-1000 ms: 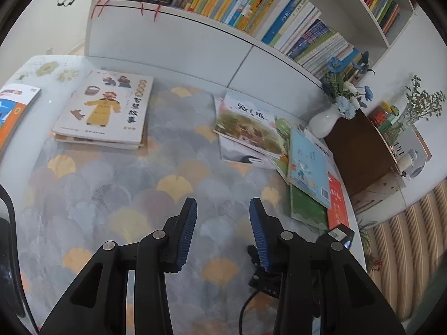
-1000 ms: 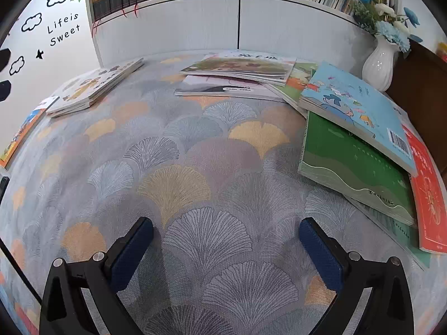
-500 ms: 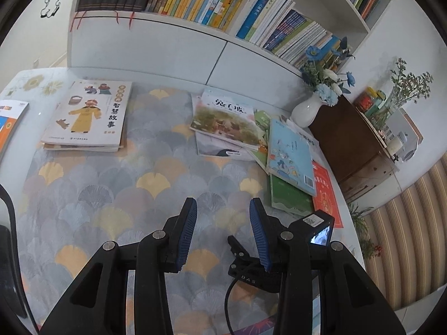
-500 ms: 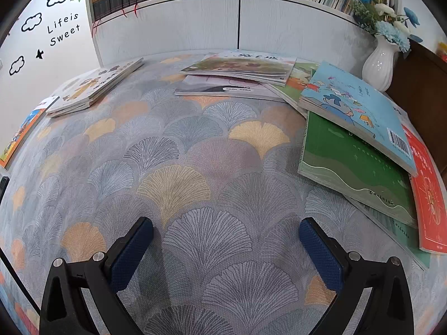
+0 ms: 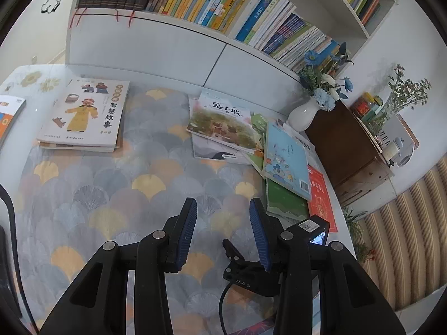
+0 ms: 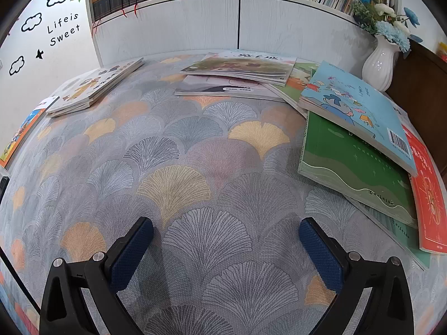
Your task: Organize books
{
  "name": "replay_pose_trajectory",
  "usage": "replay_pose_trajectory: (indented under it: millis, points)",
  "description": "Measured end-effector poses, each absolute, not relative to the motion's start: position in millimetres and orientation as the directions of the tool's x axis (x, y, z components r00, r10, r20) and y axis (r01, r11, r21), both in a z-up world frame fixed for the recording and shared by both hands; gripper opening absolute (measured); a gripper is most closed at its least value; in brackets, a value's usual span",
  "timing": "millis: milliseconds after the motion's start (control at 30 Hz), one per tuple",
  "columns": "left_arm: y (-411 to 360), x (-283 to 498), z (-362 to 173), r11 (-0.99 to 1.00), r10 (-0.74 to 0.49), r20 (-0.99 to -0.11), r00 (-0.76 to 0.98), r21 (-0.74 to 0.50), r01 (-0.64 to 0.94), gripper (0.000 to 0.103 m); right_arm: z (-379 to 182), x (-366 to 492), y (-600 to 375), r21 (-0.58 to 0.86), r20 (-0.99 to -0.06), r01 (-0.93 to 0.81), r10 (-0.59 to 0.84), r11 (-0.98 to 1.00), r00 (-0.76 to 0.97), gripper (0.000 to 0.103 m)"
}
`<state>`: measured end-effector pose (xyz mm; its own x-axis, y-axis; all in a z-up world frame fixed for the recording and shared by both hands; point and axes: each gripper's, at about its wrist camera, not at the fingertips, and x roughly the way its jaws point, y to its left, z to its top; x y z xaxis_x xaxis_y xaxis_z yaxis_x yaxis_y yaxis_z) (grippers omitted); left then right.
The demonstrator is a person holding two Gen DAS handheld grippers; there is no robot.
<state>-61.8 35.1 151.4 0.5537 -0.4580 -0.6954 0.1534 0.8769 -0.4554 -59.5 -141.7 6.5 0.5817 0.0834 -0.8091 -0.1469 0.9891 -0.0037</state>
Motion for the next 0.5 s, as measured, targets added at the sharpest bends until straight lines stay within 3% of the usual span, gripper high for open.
replay_pose_trajectory:
  millis: [500]
  points:
    - [39.8,-61.1,149.4,0.872,-0.466,-0.691,0.552,-0.465,0.153,0.036,6.2,-59.6,-141.5,-0.004,-0.809,-0.147,0.083,0.989,0.582,0.103]
